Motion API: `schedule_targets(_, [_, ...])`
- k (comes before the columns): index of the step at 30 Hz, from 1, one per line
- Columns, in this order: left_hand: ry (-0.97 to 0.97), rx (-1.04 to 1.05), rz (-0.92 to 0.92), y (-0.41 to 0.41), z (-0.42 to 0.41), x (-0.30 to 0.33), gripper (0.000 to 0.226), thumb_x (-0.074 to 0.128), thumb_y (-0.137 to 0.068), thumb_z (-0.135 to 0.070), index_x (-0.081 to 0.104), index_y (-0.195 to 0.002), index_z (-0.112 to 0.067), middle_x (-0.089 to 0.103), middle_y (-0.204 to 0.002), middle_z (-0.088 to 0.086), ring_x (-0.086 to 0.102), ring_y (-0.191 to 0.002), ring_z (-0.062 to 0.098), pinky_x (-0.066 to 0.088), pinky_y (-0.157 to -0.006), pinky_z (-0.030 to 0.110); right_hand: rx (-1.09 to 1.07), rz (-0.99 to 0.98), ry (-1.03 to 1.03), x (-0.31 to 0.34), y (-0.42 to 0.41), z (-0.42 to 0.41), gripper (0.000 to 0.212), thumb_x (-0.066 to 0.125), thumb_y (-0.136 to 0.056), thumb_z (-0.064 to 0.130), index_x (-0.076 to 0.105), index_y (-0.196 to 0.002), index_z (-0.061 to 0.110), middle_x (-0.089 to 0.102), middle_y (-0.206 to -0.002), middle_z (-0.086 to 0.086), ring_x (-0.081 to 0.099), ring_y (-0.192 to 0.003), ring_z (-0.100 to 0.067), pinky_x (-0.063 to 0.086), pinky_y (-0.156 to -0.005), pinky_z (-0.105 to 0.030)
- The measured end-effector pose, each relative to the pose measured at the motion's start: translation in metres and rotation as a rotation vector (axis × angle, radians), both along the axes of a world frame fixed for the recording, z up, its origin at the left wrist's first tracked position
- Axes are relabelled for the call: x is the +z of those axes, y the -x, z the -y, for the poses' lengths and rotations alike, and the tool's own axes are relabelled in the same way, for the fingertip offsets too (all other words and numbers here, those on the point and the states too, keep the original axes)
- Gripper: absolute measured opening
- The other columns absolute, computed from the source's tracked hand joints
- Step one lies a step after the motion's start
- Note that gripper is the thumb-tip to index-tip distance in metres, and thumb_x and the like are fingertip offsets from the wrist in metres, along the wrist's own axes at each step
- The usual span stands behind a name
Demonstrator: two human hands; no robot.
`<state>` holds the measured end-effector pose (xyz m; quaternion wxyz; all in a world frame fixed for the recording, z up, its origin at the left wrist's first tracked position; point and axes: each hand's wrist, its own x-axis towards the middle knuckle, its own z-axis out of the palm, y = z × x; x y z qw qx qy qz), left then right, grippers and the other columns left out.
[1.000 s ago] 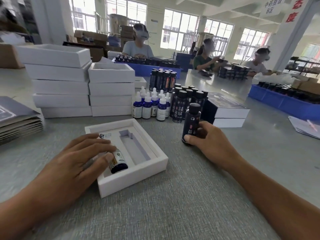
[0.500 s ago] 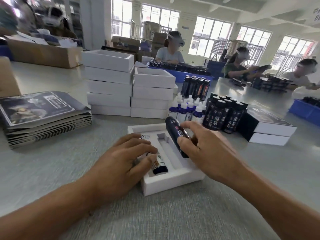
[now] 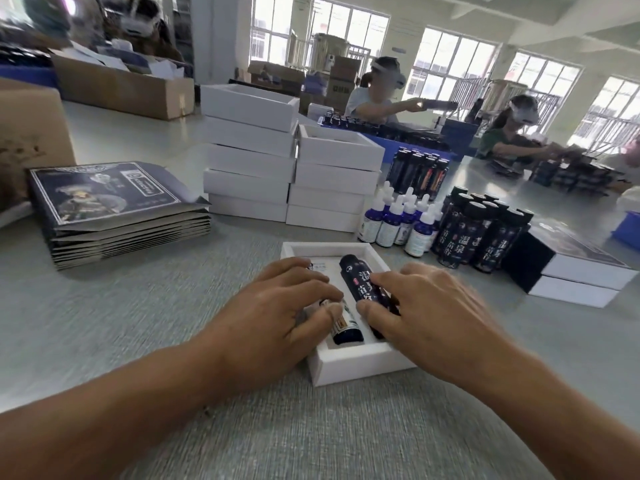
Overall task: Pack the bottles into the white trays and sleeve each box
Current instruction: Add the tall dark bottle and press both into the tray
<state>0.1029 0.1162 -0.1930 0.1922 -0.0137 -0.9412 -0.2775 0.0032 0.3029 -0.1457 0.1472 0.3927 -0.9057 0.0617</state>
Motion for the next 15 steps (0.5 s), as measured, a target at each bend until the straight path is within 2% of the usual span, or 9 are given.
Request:
schedule_targets(3, [0.012,0.003,0.002,0.0,0.0,-0.001,0.048,0.032,-0.093,-0.064,0.06,-0.127,-0.043,0.05,-0.134,-0.029,0.02,-0.138,-0.009,0.025,-0.114,0.024,-0.014,-0.001,-0.021,0.0,0.0,0.0,0.055,0.043,-0.089,0.07,0.061,-0.126,0.034,0.051,-0.102,0.009,0.048,-0.083,-0.006,0.035,-0.067,-0.027])
schedule_targets(9, [0.004,-0.004,-0.006,0.001,0.0,-0.002,0.06,0.025,-0.087,-0.071,0.061,-0.126,-0.043,0.05,-0.132,-0.031,0.02,-0.138,-0.01,0.027,-0.11,0.023,-0.012,0.081,-0.115,0.008,0.002,-0.003,0.06,0.037,-0.085,0.076,0.061,-0.123,0.036,0.048,-0.101,0.011,0.045,-0.093,-0.008,0.037,-0.072,-0.031])
schedule_targets(15, [-0.019,0.015,-0.01,0.003,-0.001,-0.003,0.051,0.034,-0.089,-0.065,0.064,-0.122,-0.04,0.053,-0.13,-0.027,0.026,-0.135,-0.008,0.027,-0.107,0.022,0.018,0.07,-0.266,0.018,0.005,0.005,0.055,0.044,-0.089,0.071,0.067,-0.114,0.028,0.052,-0.117,0.007,0.047,-0.109,-0.014,0.045,-0.089,-0.038])
